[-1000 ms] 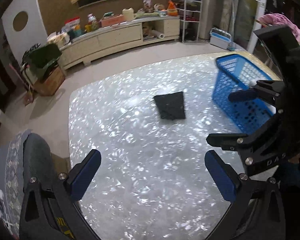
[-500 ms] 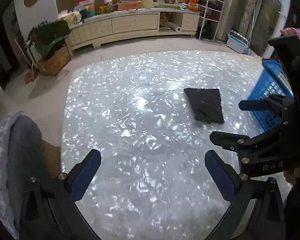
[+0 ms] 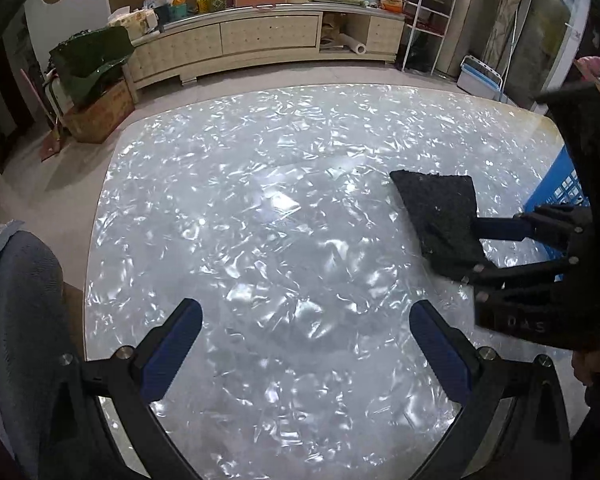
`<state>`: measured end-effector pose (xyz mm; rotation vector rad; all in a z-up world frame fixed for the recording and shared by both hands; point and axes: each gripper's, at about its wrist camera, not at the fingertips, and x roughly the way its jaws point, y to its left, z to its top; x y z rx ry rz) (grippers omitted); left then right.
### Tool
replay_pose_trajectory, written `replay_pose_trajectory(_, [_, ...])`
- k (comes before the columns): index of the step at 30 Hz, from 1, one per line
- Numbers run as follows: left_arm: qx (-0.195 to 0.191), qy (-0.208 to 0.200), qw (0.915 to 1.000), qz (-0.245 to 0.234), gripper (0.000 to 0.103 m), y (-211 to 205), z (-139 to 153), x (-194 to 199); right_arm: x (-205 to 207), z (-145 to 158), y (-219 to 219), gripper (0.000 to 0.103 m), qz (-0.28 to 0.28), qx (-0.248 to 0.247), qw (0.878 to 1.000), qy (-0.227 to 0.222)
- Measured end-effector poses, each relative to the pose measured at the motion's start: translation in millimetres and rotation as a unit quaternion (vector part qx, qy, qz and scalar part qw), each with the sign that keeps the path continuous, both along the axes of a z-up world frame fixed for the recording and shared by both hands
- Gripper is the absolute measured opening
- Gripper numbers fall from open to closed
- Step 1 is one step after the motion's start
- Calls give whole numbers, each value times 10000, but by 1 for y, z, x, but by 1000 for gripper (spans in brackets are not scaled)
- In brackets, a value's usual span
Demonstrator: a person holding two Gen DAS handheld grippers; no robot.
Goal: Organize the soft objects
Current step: 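Grasp the black pad by its corner with the right gripper and lift, then carry the black pad over the basket and release it with the right gripper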
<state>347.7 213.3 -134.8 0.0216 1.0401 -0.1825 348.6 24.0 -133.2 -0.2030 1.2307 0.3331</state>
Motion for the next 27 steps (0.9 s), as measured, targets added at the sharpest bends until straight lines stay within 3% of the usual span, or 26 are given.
replay_pose_trajectory(1, [-38,6,10000,11,103,1,0,0,-1,0,1,47,-2,-105,9999,-91])
replay_pose_trajectory(6, [19,-35,10000,29,103,2,3,1,-10,-3,6,32,191,-322,9989,-294])
replay_pose_trajectory(8, [12,-54,10000,38,103,3,5,0,-11,-2,5,15,208,-387,9986,-305])
replay_pose_trajectory(15, [141,-154,9998,48,103,2,19,-16,-24,8,-5,11,160,-75,9993,-328])
replay_pose_trajectory(27, [0,-625,9980,-76,103,-36,96,-64,-89,110,-32,11,511,264,9940,-930])
